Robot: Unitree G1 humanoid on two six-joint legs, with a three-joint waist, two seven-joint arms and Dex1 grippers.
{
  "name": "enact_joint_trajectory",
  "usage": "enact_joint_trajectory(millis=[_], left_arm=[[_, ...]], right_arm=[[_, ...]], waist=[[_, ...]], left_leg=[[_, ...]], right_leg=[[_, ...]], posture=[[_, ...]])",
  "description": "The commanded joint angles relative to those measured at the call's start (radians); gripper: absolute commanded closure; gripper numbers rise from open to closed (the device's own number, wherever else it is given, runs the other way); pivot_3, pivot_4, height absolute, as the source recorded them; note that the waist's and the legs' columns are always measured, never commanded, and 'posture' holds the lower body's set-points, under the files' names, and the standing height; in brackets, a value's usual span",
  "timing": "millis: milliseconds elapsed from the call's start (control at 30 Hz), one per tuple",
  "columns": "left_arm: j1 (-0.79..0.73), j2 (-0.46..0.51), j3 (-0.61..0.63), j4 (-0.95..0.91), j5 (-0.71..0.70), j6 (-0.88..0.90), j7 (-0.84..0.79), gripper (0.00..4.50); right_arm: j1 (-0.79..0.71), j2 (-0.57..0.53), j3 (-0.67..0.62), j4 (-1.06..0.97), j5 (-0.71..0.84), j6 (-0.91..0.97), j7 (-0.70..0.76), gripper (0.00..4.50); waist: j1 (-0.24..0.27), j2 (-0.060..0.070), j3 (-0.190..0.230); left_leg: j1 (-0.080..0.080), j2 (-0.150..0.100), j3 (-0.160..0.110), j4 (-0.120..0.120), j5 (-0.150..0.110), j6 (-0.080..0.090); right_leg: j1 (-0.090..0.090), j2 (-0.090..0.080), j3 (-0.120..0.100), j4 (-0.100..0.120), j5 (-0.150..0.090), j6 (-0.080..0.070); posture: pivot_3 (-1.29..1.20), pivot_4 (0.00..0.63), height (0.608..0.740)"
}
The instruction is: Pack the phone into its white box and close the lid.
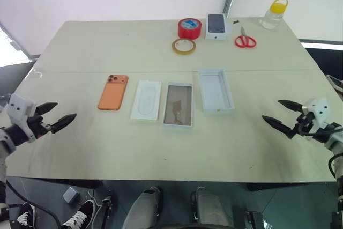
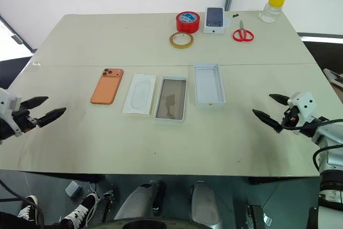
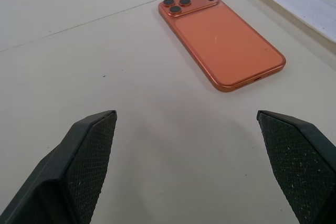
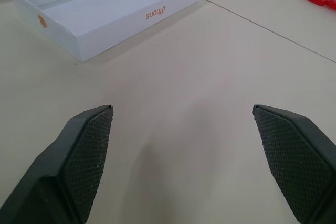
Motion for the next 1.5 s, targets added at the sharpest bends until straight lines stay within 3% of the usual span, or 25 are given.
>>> enact_joint_trajectory(millis=[33,1000,1333,1500], left_arm=[[-0.007,0.006,0.016,-0.015,-0.002,-0.014,-0.003,0.00],[-0.026,-0.015,0.008,-0.046,0.004,-0.040,0.013,0.00],[-0.098,-0.126,-0.084,-0.441,-0.183,0.536,0.230,0.00],[-0.207,-0.224,-0.118,-0.479,-0.254,0.785,0.393,0.00]], right_arm=[[-0.024,0.002,-0.005,-0.002,0.004,-0.018,-0.001,0.06],[-0.064,0.009,0.003,0.064,-0.016,-0.055,0.016,0.06],[-0.112,0.085,0.108,-0.336,0.035,0.108,-0.017,0.06],[-0.150,0.133,0.193,-0.486,0.041,0.191,-0.037,0.06]], waist=[[0.000,0.000,0.000],[0.000,0.000,0.000],[-0.001,-0.001,0.000],[0.005,-0.001,0.000]], left_leg=[[0.000,0.000,0.000,0.000,0.000,0.000],[0.000,0.000,0.000,0.000,0.000,0.000],[0.000,0.000,0.000,0.001,0.000,0.000],[-0.001,0.000,0.001,0.004,0.002,-0.003]], right_leg=[[0.000,0.000,0.000,0.000,0.000,0.000],[0.000,0.000,0.000,0.000,0.000,0.000],[-0.001,0.000,0.001,0.002,0.000,0.000],[-0.001,0.001,0.001,0.002,0.000,0.001]], posture=[[0.00,0.150,0.740],[0.00,0.150,0.740],[0.00,0.150,0.740],[0.00,0.150,0.740]])
